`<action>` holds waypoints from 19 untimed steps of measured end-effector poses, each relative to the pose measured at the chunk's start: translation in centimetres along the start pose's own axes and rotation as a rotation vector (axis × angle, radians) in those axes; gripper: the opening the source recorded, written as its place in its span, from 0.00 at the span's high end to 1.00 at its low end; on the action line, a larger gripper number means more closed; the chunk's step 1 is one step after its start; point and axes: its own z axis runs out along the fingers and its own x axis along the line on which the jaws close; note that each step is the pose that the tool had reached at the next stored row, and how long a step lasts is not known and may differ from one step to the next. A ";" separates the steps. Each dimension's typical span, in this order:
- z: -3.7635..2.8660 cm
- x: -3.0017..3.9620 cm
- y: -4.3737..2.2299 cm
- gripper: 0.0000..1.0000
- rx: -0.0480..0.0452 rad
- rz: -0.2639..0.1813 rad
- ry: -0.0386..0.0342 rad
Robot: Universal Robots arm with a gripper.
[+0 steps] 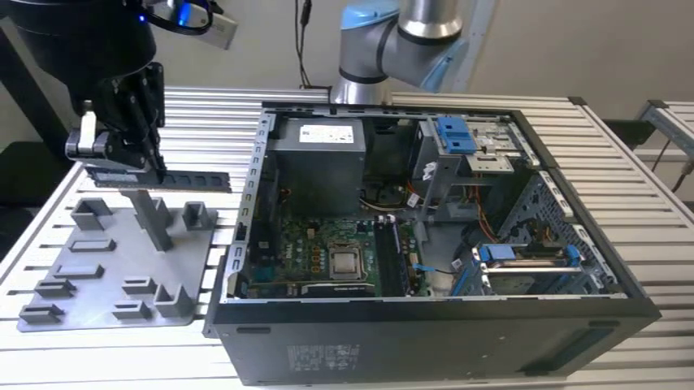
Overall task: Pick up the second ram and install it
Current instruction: 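Pick up the second ram and move it above second insertion slot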
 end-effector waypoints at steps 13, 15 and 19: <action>0.20 0.03 -2.01 0.86 0.0255 -0.003 -0.0003; 0.18 0.02 -2.58 0.86 0.0257 -0.004 -0.0005; 0.13 0.00 -4.03 0.86 0.0243 -0.003 -0.0004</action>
